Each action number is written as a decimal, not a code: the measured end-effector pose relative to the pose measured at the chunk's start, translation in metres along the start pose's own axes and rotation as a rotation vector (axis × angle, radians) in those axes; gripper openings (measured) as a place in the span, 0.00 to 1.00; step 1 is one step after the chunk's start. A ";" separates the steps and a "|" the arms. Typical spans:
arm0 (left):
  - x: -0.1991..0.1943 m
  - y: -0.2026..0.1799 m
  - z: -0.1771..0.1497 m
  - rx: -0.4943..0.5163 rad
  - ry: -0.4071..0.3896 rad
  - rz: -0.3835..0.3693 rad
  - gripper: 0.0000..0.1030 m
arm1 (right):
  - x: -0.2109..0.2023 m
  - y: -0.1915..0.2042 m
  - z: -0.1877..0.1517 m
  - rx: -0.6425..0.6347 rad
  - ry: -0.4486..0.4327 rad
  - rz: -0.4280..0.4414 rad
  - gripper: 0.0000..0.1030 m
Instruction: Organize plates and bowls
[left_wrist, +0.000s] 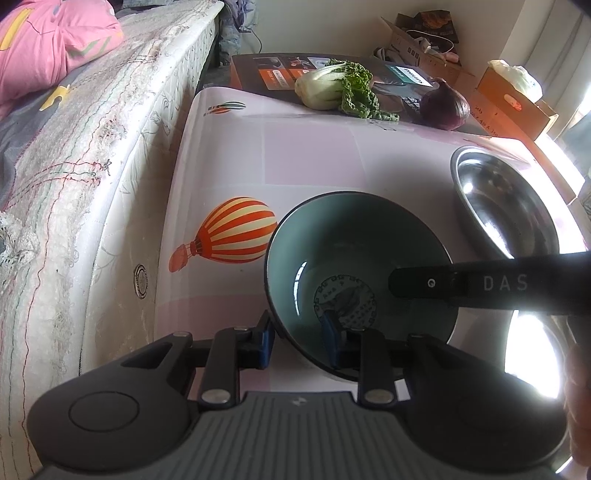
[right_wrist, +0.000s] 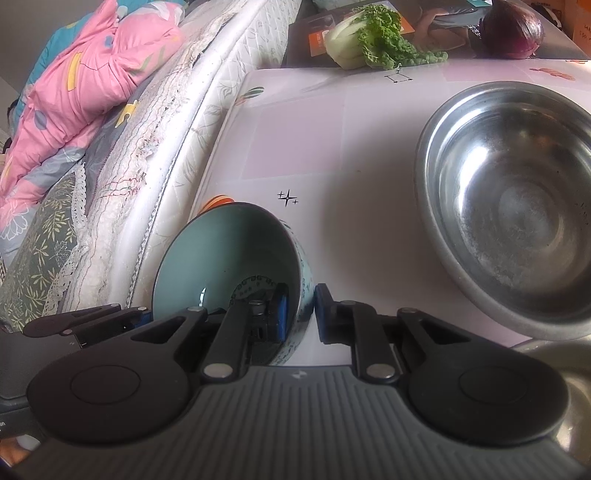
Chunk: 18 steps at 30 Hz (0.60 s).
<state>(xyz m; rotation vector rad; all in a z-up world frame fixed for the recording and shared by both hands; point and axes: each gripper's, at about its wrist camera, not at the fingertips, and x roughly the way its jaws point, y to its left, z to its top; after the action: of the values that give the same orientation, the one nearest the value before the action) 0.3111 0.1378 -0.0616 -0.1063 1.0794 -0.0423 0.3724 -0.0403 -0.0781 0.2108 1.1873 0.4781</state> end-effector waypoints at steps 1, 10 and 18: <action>0.000 0.000 0.000 0.002 -0.001 0.001 0.27 | 0.000 0.000 0.000 -0.002 -0.001 0.000 0.14; -0.005 -0.002 -0.001 0.012 -0.017 0.007 0.26 | -0.001 -0.001 -0.001 -0.001 -0.006 0.004 0.14; -0.008 -0.003 -0.002 0.025 -0.029 0.014 0.24 | -0.002 -0.001 -0.002 -0.005 -0.010 0.002 0.14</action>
<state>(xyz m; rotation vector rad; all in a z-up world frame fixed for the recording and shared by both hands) 0.3053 0.1354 -0.0551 -0.0768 1.0501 -0.0415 0.3701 -0.0429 -0.0774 0.2099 1.1766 0.4817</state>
